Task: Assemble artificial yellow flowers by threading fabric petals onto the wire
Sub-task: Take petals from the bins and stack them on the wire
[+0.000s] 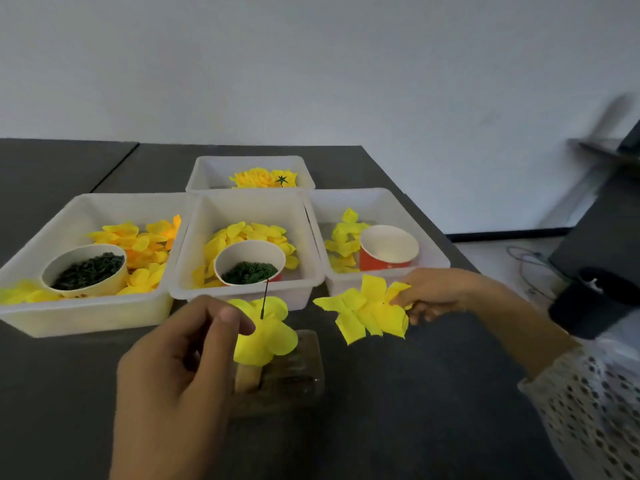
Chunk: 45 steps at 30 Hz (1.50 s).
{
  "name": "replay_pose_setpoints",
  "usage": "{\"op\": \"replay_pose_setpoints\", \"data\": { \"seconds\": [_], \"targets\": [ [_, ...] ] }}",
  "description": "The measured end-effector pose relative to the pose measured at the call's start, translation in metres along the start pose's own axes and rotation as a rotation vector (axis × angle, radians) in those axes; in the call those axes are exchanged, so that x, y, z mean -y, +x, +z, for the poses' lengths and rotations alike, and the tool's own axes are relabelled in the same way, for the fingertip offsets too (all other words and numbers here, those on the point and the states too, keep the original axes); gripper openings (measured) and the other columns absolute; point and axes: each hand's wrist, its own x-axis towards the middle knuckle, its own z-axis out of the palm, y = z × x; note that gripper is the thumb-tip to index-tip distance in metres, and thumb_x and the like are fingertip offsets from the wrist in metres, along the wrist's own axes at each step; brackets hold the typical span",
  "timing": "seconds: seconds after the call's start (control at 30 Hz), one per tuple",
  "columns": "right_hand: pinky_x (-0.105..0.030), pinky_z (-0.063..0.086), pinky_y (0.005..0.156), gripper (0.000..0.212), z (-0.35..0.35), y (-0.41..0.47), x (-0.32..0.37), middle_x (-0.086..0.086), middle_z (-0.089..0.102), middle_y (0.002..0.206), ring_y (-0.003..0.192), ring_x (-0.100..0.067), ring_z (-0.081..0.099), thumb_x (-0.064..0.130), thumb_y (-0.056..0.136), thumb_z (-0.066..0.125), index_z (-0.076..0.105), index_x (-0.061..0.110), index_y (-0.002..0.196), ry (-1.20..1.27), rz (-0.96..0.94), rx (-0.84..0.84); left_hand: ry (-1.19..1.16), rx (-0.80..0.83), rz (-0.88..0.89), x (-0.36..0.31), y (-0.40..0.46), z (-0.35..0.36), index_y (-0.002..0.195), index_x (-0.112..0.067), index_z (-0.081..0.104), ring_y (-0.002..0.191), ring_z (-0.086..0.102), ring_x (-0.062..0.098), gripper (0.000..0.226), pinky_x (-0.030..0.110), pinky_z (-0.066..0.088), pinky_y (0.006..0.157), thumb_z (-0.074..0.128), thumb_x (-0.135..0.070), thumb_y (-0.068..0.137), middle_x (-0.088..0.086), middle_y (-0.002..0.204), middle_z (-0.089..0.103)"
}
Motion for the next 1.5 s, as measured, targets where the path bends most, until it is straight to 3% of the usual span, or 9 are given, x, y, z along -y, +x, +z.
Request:
{"op": "replay_pose_setpoints", "data": {
  "seconds": [0.17,0.37,0.5,0.6,0.73,0.97,1.13,1.3,1.5],
  "targets": [
    [-0.024,0.044,0.059,0.028,0.037,0.004,-0.031,-0.008,0.061,0.09,0.069,-0.014,0.06,0.033,0.093,0.06,0.061,0.007,0.104,-0.17,0.187,-0.015,-0.013,0.009,-0.022,-0.002,-0.015,0.002,0.08,-0.022,0.069,0.046,0.036,0.008,0.03,0.021,0.026,0.041,0.05,-0.044,0.084,0.002,0.049,0.042],
    [-0.04,0.046,0.092,0.049,0.061,-0.01,-0.026,-0.007,0.053,0.122,0.114,-0.027,0.046,0.05,0.085,0.063,0.051,0.021,0.123,-0.782,-0.228,-0.642,0.006,-0.011,-0.017,0.0,-0.022,-0.006,0.08,-0.024,0.069,0.049,0.041,0.009,0.028,0.024,0.031,0.044,0.05,-0.044,0.087,0.002,0.052,0.047],
    [-0.039,0.036,0.106,0.079,0.095,-0.008,-0.016,0.0,0.039,0.143,0.129,-0.024,0.036,0.04,0.079,0.075,0.031,0.029,0.144,-0.995,-0.451,-0.46,-0.002,-0.028,-0.018,-0.003,-0.024,-0.007,0.081,-0.022,0.069,0.05,0.04,0.013,0.028,0.028,0.032,0.045,0.05,-0.041,0.089,0.004,0.053,0.047],
    [-0.033,0.035,0.104,0.051,0.104,0.003,-0.017,0.0,0.052,0.133,0.122,-0.02,0.047,0.026,0.089,0.066,0.044,0.025,0.135,-1.084,-0.475,-0.555,-0.014,-0.022,-0.023,-0.005,-0.024,-0.008,0.08,-0.02,0.068,0.053,0.041,0.026,0.026,0.034,0.032,0.046,0.051,-0.037,0.09,0.009,0.055,0.048],
    [-0.024,0.045,0.084,0.009,0.107,0.007,-0.017,0.004,0.064,0.099,0.093,-0.012,0.061,0.028,0.094,0.06,0.065,0.024,0.1,-0.799,-0.479,-0.623,0.006,-0.045,-0.023,-0.001,-0.021,-0.013,0.079,-0.021,0.068,0.053,0.043,0.023,0.024,0.03,0.034,0.046,0.051,-0.031,0.092,0.005,0.056,0.051],
    [-0.011,0.041,0.063,0.018,0.08,-0.02,0.019,0.012,0.058,0.069,0.064,-0.003,0.053,0.015,0.096,0.056,0.057,0.024,0.08,0.016,-0.629,-0.668,-0.098,-0.108,-0.076,0.017,-0.002,-0.022,0.082,-0.018,0.069,0.055,0.041,0.009,0.026,0.021,0.031,0.046,0.048,-0.028,0.093,0.001,0.059,0.049],
    [-0.019,0.027,0.043,0.022,0.078,-0.054,0.079,0.0,0.052,0.059,0.045,-0.011,0.039,0.03,0.092,0.056,0.063,0.016,0.077,0.53,-0.752,-0.166,-0.062,0.003,-0.192,0.039,0.027,-0.017,0.092,-0.033,0.072,0.068,0.05,0.012,0.042,0.025,0.039,0.06,0.033,-0.046,0.099,-0.003,0.078,0.059],
    [-0.018,0.025,0.044,0.024,0.11,-0.043,0.108,0.0,0.056,0.067,0.047,-0.009,0.038,0.035,0.09,0.055,0.066,0.014,0.092,0.561,-0.614,0.107,-0.037,0.16,-0.334,0.057,0.045,-0.011,0.084,-0.028,0.07,0.054,0.048,0.001,0.065,0.03,0.036,0.061,0.021,-0.071,0.088,-0.009,0.064,0.059],
    [-0.018,0.023,0.044,0.026,0.122,-0.021,0.107,0.005,0.051,0.057,0.044,-0.006,0.035,0.03,0.1,0.049,0.066,0.011,0.098,0.51,-0.471,0.062,-0.088,0.224,-0.322,0.068,0.044,-0.013,0.056,-0.025,0.06,0.049,0.045,-0.002,0.055,0.026,0.037,0.059,0.042,-0.049,0.101,-0.013,0.052,0.054]
  ]
}}
